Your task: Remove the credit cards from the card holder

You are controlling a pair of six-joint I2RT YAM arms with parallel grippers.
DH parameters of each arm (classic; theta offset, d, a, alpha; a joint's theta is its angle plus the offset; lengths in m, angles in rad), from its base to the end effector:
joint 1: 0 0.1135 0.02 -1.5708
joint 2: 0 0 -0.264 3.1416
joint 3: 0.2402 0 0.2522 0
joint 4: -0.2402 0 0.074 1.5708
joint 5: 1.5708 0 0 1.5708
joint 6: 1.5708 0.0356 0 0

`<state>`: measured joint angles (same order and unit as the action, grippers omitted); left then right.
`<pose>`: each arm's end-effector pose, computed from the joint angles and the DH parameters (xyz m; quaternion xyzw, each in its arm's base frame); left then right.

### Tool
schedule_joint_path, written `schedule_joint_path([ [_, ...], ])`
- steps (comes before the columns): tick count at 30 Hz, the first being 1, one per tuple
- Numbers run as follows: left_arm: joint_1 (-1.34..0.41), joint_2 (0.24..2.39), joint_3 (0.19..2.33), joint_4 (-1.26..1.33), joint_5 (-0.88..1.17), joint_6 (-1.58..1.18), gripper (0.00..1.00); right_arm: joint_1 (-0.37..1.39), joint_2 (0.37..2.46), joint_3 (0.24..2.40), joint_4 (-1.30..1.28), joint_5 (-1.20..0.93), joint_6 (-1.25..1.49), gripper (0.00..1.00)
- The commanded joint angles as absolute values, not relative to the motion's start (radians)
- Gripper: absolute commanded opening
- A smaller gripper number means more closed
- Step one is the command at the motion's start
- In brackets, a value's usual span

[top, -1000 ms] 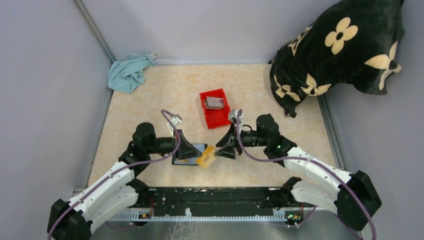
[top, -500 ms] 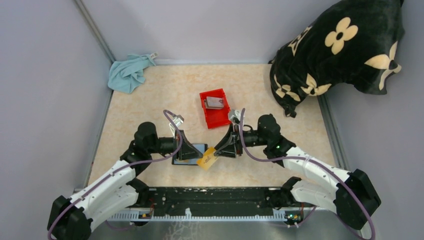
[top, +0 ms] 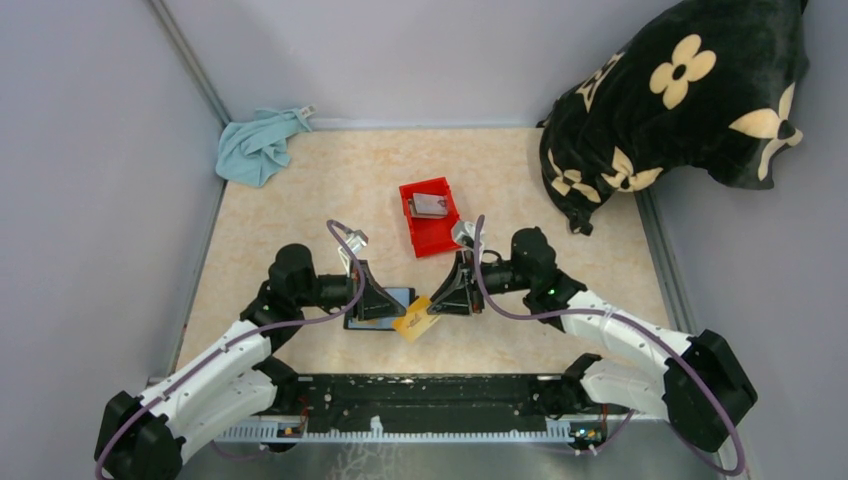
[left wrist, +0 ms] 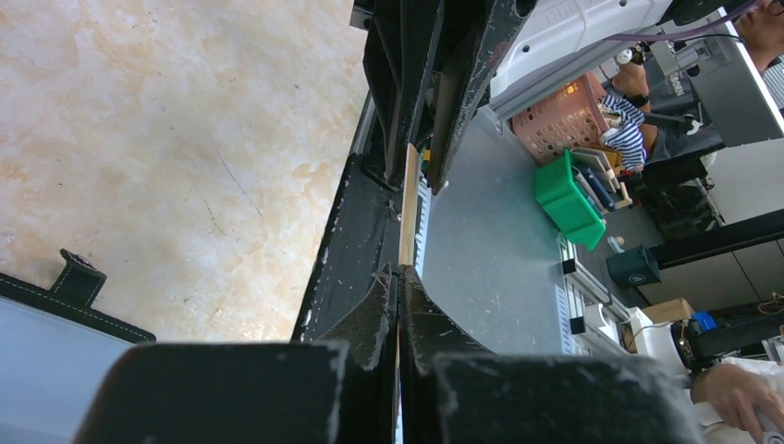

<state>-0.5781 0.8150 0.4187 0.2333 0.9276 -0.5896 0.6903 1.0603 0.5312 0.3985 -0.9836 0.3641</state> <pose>0.1370 -0.1234 0.2509 0.2856 0.6834 -0.6036 0.2950 0.1551 0.1666 0.2598 -0.4149 0.6033 0.5992 0.3238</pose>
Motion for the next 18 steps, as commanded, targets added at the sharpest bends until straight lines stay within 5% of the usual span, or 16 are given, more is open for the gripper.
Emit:
schedule_joint_path([
  [1,-0.583,0.809,0.448,0.273,0.938,-0.569,0.0,0.68,1.072,0.544,0.478,-1.021,0.375,0.18],
  [4,-0.583,0.815,0.448,0.274,0.937,-0.569,0.0,0.68,1.085,0.547,0.479,-1.029,0.379,0.02],
  [9,-0.583,0.808,0.45,0.261,0.915,-0.563,0.0,0.68,1.097,0.549,0.466,-1.002,0.382,0.0],
  [14,-0.583,0.758,0.464,0.137,0.715,-0.526,0.46,0.679,1.078,0.541,0.466,-0.856,0.404,0.0],
  [18,-0.583,0.64,0.424,0.126,0.501,-0.565,0.48,0.663,1.041,0.516,0.532,-0.733,0.446,0.0],
])
